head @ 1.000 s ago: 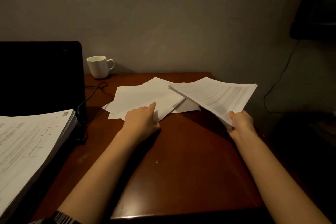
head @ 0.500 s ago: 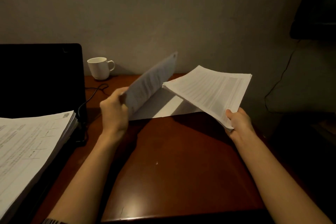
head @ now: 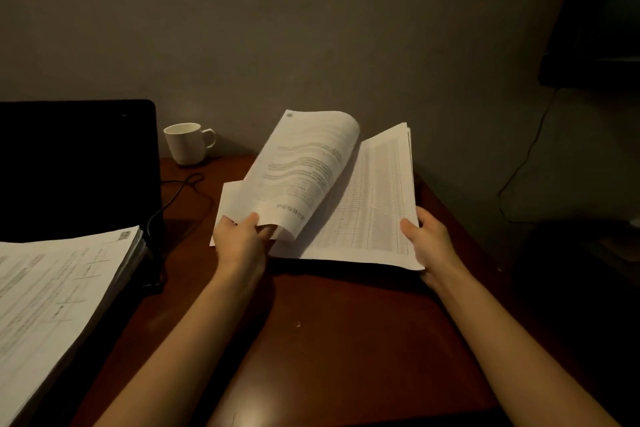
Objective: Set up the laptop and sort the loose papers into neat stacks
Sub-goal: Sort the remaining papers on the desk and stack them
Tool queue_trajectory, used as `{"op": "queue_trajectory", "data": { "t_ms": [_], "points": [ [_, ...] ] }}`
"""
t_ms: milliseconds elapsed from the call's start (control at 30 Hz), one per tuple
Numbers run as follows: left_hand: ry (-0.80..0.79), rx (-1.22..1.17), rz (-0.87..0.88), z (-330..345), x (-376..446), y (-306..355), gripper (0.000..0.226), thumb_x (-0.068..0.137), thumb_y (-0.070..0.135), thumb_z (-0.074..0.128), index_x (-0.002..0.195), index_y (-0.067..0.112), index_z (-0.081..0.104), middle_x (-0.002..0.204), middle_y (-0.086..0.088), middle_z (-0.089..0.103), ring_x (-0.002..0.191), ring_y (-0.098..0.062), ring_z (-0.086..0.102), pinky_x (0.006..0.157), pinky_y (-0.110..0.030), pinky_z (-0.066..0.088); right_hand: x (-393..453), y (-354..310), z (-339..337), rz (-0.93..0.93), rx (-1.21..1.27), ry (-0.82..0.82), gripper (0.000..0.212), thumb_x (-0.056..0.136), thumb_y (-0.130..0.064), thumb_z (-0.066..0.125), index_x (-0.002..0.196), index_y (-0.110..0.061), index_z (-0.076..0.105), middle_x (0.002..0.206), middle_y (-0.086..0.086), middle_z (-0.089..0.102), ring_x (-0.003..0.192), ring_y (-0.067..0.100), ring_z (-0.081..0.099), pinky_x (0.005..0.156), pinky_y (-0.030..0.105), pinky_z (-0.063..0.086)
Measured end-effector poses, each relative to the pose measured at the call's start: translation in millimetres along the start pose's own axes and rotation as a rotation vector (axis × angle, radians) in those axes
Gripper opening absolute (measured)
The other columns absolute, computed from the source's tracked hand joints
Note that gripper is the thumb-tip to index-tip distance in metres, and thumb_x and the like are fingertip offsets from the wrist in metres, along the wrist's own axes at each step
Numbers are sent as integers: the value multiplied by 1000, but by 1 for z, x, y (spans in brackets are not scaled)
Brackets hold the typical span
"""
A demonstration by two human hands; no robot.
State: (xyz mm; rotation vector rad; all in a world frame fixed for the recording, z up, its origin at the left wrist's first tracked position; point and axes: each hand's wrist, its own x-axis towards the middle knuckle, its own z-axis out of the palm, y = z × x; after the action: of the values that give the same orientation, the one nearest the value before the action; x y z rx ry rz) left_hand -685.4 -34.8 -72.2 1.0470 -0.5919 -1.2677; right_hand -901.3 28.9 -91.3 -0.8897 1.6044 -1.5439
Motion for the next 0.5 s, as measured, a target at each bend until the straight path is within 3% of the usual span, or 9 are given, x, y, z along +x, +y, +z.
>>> {"op": "queue_trajectory", "data": {
  "t_ms": [133,267,333,400,500],
  "points": [
    [45,-347,-242,1,-5,8,42,96,-6,42,136,3,40,138,-16,44,96,-20,58,42,-13,48,1,2,1,-6,2,3,31,99,-10,45,128,-16,54,119,3,62,99,17,62,75,29,53],
    [-27,-445,-360,-2,-13,11,31,97,-7,36,127,-1,42,129,-20,46,64,-16,60,36,-13,42,1,3,2,-9,4,-12,31,100,-10,44,129,-15,53,115,2,61,95,15,61,68,24,52],
    [-31,-385,-361,-3,-10,7,35,98,-5,39,132,-1,44,131,-19,52,62,-14,64,36,-13,43,2,4,3,-4,42,-11,31,100,-10,44,130,-14,52,110,2,61,90,15,62,67,27,53],
    [-31,-233,-303,-1,-7,1,35,97,-3,41,132,0,45,132,-18,53,73,-14,64,41,-13,48,2,4,2,13,98,-2,31,100,-10,44,129,-14,53,112,5,63,92,20,63,67,32,55],
    [-137,39,-147,1,-10,-12,33,98,-2,40,130,3,43,127,-11,51,91,-19,59,57,-20,55,3,4,1,44,172,22,26,100,-13,46,124,-16,56,103,5,66,84,21,65,54,29,55]
  ]
}}
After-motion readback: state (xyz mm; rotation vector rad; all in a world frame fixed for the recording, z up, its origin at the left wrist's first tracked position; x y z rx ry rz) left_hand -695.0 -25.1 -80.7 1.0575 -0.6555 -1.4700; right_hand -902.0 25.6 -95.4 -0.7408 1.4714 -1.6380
